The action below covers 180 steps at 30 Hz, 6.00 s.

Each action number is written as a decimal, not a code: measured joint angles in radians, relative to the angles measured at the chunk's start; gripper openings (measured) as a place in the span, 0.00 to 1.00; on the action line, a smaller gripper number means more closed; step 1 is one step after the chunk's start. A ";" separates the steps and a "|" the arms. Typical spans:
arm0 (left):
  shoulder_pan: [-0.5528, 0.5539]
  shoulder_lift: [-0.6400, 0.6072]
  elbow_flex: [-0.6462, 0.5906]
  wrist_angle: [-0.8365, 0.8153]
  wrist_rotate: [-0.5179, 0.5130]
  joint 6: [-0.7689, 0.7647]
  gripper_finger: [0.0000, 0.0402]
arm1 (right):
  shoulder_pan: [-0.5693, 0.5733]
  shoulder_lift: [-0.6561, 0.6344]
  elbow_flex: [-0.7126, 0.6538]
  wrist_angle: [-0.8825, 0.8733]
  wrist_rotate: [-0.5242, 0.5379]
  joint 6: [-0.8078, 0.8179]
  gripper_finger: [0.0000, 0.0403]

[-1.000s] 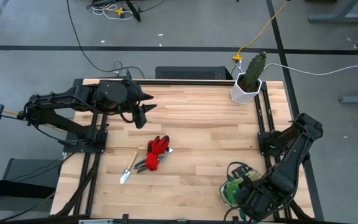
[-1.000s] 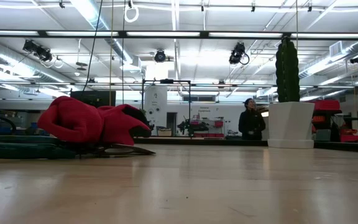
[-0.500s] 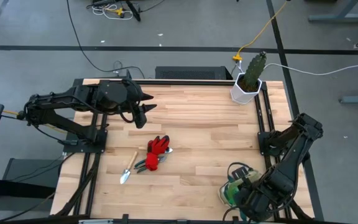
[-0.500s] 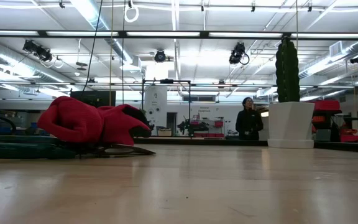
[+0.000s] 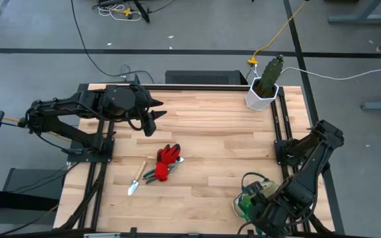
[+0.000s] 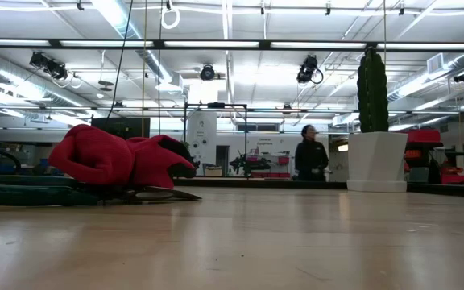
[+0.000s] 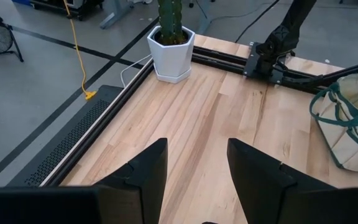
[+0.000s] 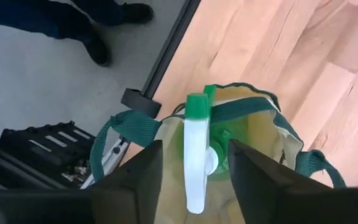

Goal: Pick & Place Garden tools in Gardening bag
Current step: Put the light brown trowel into the gardening tool bag

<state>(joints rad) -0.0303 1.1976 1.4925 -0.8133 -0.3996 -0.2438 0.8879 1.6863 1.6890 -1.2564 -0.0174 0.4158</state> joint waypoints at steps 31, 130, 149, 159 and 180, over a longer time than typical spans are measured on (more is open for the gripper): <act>-0.001 0.000 0.000 0.000 0.011 -0.007 0.43 | -0.102 -0.217 0.000 -0.008 0.271 0.074 0.46; -0.003 0.011 -0.015 -0.178 0.142 -0.087 0.43 | -0.842 -0.699 -0.573 0.790 -0.029 -0.398 0.46; -0.002 0.066 -0.015 -0.453 0.222 0.112 0.43 | -0.841 -0.695 -0.573 0.855 0.073 -0.325 0.46; -0.002 0.013 -0.227 -0.383 0.322 0.113 0.43 | -0.841 -0.694 -0.573 0.866 0.089 -0.317 0.46; -0.092 -0.093 -0.607 -0.183 0.438 -0.170 0.43 | -0.841 -0.660 -0.573 0.857 0.134 -0.316 0.46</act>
<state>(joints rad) -0.1224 1.1047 0.8860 -0.9967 0.0384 -0.4139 0.0467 1.0258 1.1164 -0.3994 0.1162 0.1001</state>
